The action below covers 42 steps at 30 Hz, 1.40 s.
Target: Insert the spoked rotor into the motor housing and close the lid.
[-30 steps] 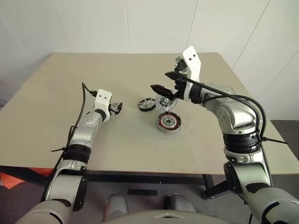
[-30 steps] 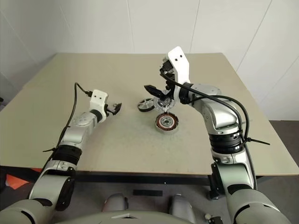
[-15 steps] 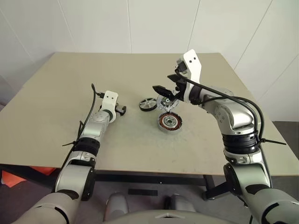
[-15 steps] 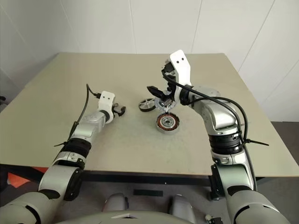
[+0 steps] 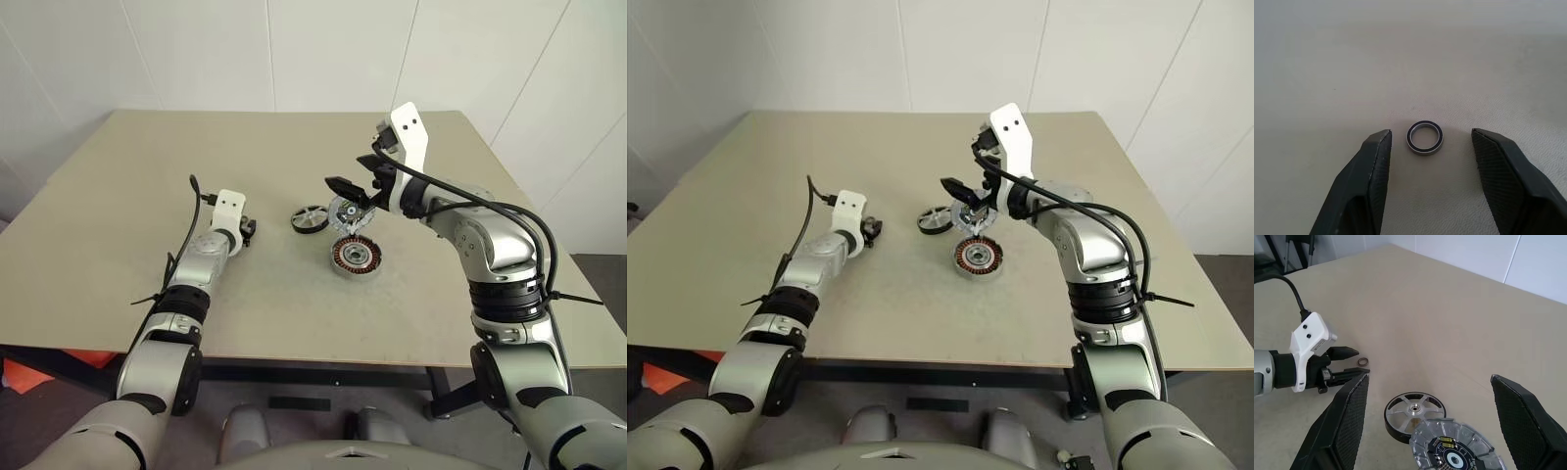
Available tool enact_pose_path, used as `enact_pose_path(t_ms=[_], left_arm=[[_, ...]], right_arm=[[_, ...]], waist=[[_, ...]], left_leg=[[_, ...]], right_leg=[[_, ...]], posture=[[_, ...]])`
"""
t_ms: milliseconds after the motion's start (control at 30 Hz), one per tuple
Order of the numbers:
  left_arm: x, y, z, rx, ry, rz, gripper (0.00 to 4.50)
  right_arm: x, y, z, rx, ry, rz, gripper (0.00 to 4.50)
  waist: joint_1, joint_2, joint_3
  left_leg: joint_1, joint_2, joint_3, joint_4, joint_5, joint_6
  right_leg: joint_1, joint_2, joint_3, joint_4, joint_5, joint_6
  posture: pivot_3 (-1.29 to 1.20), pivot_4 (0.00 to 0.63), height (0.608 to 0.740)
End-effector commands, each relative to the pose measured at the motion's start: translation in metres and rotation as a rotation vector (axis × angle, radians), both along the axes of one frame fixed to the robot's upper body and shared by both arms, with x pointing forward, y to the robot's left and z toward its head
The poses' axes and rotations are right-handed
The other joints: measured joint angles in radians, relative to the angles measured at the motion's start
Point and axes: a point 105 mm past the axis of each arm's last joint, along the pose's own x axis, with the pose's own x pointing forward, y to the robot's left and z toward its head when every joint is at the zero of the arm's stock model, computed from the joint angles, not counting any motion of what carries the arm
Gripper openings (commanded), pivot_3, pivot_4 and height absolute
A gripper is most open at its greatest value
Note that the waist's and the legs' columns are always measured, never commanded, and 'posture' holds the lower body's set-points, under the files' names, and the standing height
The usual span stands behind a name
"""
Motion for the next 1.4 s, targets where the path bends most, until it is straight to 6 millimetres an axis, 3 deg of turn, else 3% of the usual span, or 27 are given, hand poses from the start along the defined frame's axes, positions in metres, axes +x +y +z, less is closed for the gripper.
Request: enact_pose_path(t_ms=[33,167,267,333,633,767,933,1067,1200,1400], left_arm=[[0.005,0.006,0.009,0.008,-0.026,0.021,2.91],[0.005,0.006,0.01,0.005,-0.026,0.025,2.91],[0.006,0.007,0.01,0.003,-0.026,0.026,2.39],[0.006,0.006,0.01,0.003,-0.025,0.026,1.77],[0.005,0.008,0.009,-0.009,-0.016,0.029,1.77],[0.004,0.011,0.008,-0.009,-0.012,0.035,0.78],[0.002,0.014,0.006,-0.015,-0.008,0.037,0.78],[0.0,0.011,0.008,-0.039,-0.015,0.004,0.78],[-0.003,0.007,0.016,-0.079,-0.043,-0.057,0.78],[-0.015,-0.006,0.041,-0.16,-0.078,-0.256,0.78]], right_arm=[[0.0,-0.003,0.012,0.024,-0.04,-0.008,4.5],[0.0,-0.003,0.012,0.026,-0.04,-0.012,4.5],[0.001,-0.003,0.012,0.027,-0.039,-0.016,4.5],[0.001,-0.003,0.012,0.028,-0.039,-0.017,4.5],[0.003,-0.005,0.01,0.028,-0.035,-0.026,4.5],[0.003,-0.008,0.002,0.012,-0.021,-0.037,4.5],[-0.003,-0.023,-0.041,-0.144,0.063,-0.037,4.5],[-0.022,-0.039,-0.07,-0.346,0.079,0.062,4.5],[-0.036,-0.045,-0.068,-0.363,0.072,0.136,4.5],[-0.036,-0.059,-0.064,-0.376,0.059,0.107,4.5]], waist=[[0.0,0.0,0.0],[0.0,0.0,0.0],[0.0,0.0,0.0],[-0.001,0.0,0.0],[0.0,0.0,0.0],[0.0,0.0,0.0],[0.001,0.0,0.0],[0.001,0.0,0.0],[-0.002,0.001,0.001],[0.002,0.0,0.001]], left_leg=[[0.0,0.0,0.0,0.0,0.0,0.0],[0.0,0.0,0.0,0.0,0.0,0.0],[0.0,0.0,0.0,0.0,0.0,0.0],[0.0,0.0,0.0,0.0,0.0,0.0],[0.0,0.0,0.0,0.0,0.0,0.0],[0.0,0.0,0.0,0.0,0.0,0.0],[-0.001,0.0,0.0,-0.001,0.0,0.0],[-0.001,0.0,0.0,-0.001,0.0,0.0],[-0.001,0.0,0.0,-0.001,-0.001,0.002],[-0.002,0.0,0.0,-0.001,-0.001,0.002]], right_leg=[[0.0,0.0,0.0,0.0,0.0,0.0],[0.0,0.0,0.0,0.0,0.0,0.0],[0.0,0.0,0.0,0.0,0.0,0.0],[0.0,0.0,0.0,0.0,0.0,0.0],[0.0,0.0,0.0,-0.001,0.0,0.0],[0.0,0.0,0.0,-0.001,0.0,0.0],[0.0,0.0,0.0,-0.002,0.0,0.0],[0.0,0.0,0.0,-0.003,0.0,0.0],[0.0,0.0,0.0,-0.005,0.0,0.0],[0.0,0.0,-0.001,-0.005,0.0,0.0]], posture=[[0.0,0.0,0.74],[0.0,0.0,0.74],[0.0,0.0,0.74],[0.0,0.0,0.74],[0.0,0.0,0.74],[0.0,0.0,0.74],[0.0,0.0,0.74],[0.0,0.0,0.74],[0.0,0.0,0.74],[0.0,0.0,0.74]])
